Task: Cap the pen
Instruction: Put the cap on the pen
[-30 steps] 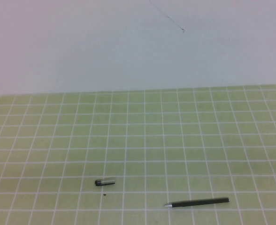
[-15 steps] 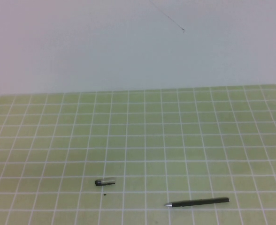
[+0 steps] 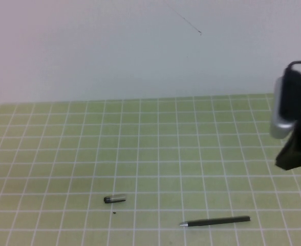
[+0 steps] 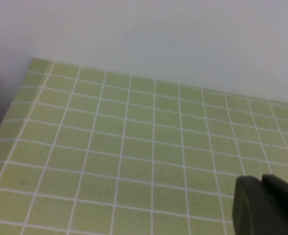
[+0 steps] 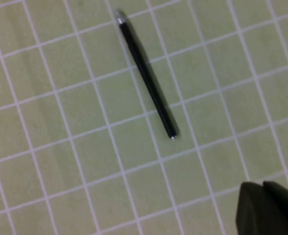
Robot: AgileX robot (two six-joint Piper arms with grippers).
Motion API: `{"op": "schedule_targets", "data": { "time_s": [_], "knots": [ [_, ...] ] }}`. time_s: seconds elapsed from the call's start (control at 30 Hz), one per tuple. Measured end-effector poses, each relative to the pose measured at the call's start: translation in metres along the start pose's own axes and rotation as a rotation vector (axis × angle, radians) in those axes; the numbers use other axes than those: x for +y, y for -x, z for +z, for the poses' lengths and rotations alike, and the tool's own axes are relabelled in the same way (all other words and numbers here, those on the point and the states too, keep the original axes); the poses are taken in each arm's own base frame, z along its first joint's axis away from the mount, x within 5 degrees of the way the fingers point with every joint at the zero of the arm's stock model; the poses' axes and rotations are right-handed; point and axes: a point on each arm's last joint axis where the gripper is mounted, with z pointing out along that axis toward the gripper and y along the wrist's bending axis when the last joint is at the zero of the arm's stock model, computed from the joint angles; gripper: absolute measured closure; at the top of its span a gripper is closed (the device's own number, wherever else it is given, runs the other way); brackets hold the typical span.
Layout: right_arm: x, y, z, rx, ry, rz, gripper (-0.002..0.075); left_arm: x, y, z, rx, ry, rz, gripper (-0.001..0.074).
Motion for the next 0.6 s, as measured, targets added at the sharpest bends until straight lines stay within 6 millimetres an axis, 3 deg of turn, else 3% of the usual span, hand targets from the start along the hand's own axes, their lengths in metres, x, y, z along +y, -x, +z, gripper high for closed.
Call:
{"op": "schedule_targets", "data": {
  "time_s": [0.2, 0.3, 0.5, 0.6],
  "knots": [
    [0.001, 0.030, 0.077, 0.118, 0.118, -0.206, 0.0718, 0.000, 0.000, 0.000, -0.002, 0.001, 0.004, 0.0736],
    [0.001, 0.034, 0.103, 0.195, 0.146, -0.232, 0.0645, 0.000, 0.000, 0.000, -0.004, 0.001, 0.043, 0.0736],
    [0.010, 0.045, 0.120, 0.173, 0.200, -0.231, 0.0409, 0.000, 0.000, 0.000, -0.005, 0.002, 0.059, 0.0736],
    [0.013, 0.047, 0.124, 0.196, 0.192, -0.270, 0.0389, 0.000, 0.000, 0.000, -0.005, 0.002, 0.059, 0.0736]
  ]
}}
